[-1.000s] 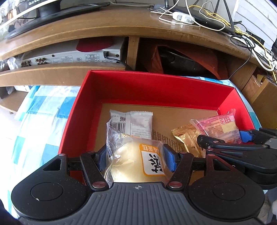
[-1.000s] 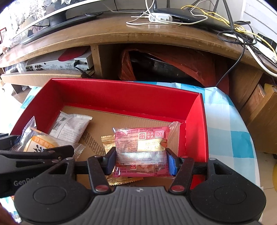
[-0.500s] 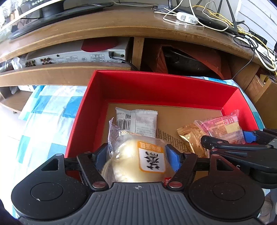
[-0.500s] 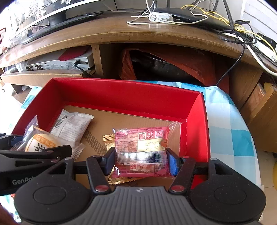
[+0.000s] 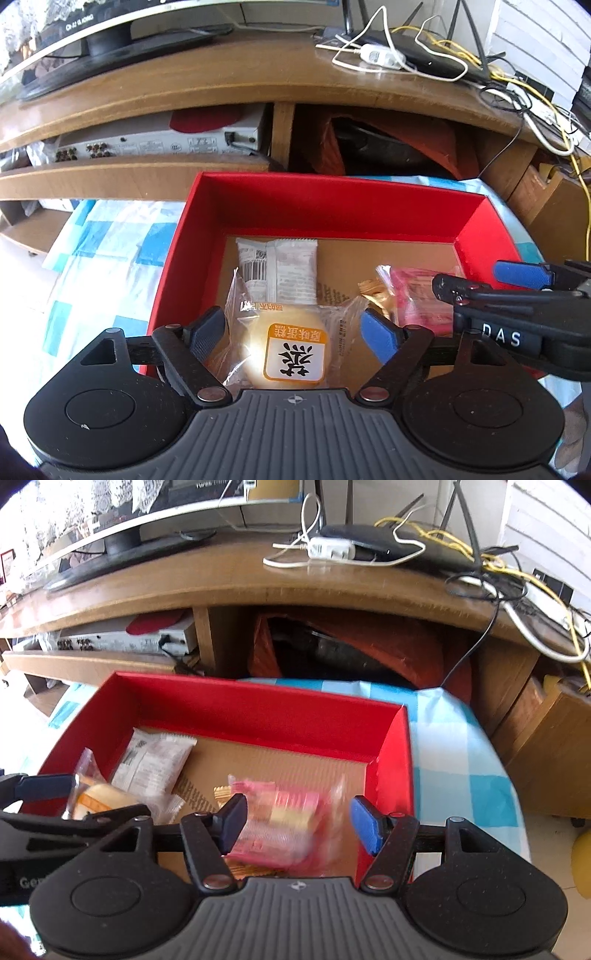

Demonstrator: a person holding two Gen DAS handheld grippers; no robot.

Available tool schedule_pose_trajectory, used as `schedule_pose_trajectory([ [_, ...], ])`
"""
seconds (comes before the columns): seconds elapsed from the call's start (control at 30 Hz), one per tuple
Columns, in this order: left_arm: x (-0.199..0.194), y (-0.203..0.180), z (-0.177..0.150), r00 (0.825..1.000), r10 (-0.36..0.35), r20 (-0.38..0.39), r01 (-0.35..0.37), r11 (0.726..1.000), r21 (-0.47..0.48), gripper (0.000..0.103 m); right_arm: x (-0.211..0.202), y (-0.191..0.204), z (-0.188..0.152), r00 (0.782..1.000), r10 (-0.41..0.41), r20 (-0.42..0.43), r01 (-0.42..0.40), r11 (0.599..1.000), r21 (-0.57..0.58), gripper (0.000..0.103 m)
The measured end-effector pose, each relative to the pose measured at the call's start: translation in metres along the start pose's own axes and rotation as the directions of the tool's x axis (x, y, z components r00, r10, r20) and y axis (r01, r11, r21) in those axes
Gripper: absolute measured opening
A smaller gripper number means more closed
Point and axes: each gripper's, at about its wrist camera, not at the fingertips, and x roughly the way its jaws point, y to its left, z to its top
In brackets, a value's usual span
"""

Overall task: Organize snacks
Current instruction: 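Open both grippers to release the bun and cake packet, lift away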

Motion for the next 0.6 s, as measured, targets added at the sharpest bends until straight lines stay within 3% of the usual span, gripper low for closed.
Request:
schedule_pose_trajectory([
  [0.6,-0.032,-0.012,-0.008,0.998,-0.005,0.059,0.002,0.999,0.047,0.086,-0.031,-0.006,-0.004,1.0,0.012,0.027,-0.013,1.0,0.027,0.069],
])
